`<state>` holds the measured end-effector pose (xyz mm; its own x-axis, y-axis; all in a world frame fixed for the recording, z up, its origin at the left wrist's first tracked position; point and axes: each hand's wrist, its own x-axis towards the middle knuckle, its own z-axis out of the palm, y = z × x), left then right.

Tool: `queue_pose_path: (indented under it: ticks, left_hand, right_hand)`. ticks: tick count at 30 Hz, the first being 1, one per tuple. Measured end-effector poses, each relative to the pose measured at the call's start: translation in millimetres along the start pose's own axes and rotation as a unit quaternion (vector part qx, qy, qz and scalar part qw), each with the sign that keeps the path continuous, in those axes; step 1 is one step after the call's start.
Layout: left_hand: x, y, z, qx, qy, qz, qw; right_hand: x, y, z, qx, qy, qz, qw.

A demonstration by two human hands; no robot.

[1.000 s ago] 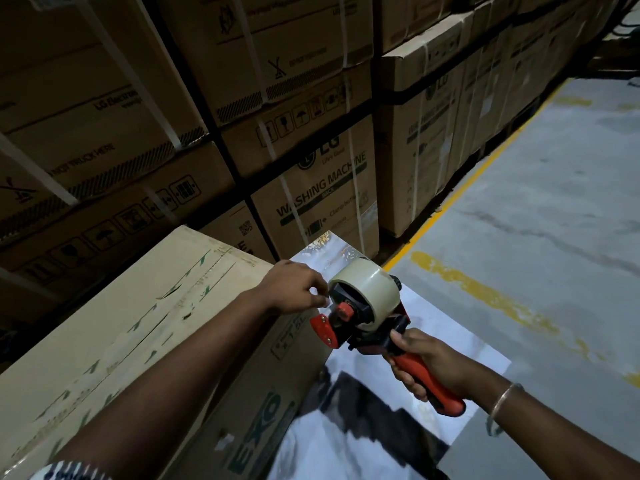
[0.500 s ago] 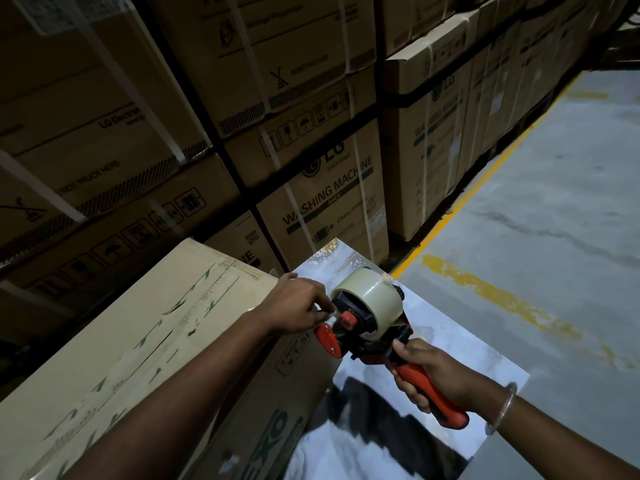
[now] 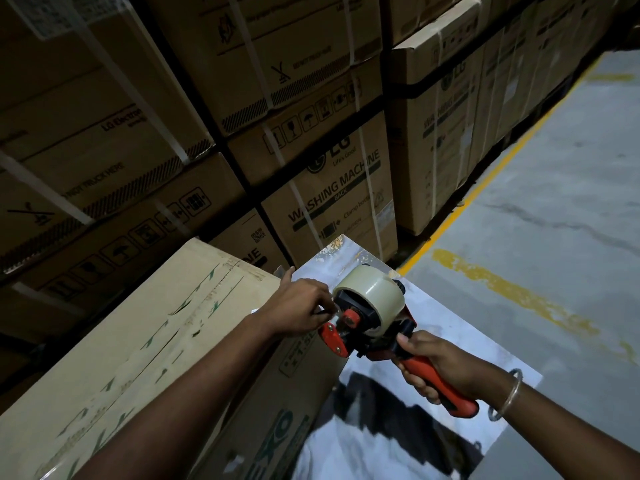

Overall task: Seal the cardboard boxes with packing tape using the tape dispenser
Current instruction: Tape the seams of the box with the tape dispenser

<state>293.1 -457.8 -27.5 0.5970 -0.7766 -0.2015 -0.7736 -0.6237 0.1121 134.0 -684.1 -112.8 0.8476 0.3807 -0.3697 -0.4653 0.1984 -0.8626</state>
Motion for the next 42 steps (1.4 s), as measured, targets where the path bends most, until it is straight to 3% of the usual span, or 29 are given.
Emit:
queue_pose_path:
  ticks: [10, 25, 42]
  left_hand:
    - [-1.9, -7.8, 5.1, -0.046, 0.026, 0.003, 0.999]
    - [2.2, -11.8, 14.7, 0.000, 0.013, -0.045, 0.999]
    - [4.7, -4.8, 13.4, -0.007, 0.069, -0.047, 0.997]
  right_hand:
    - [5.4, -9.9, -7.4, -0.027, -0.010, -0.020, 0.999]
    - [4.7, -15.7, -5.6, -0.067, -0.020, -0.028, 0.997]
    - [6.0, -12.4, -23.3, -0.086, -0.032, -0.031, 0.995]
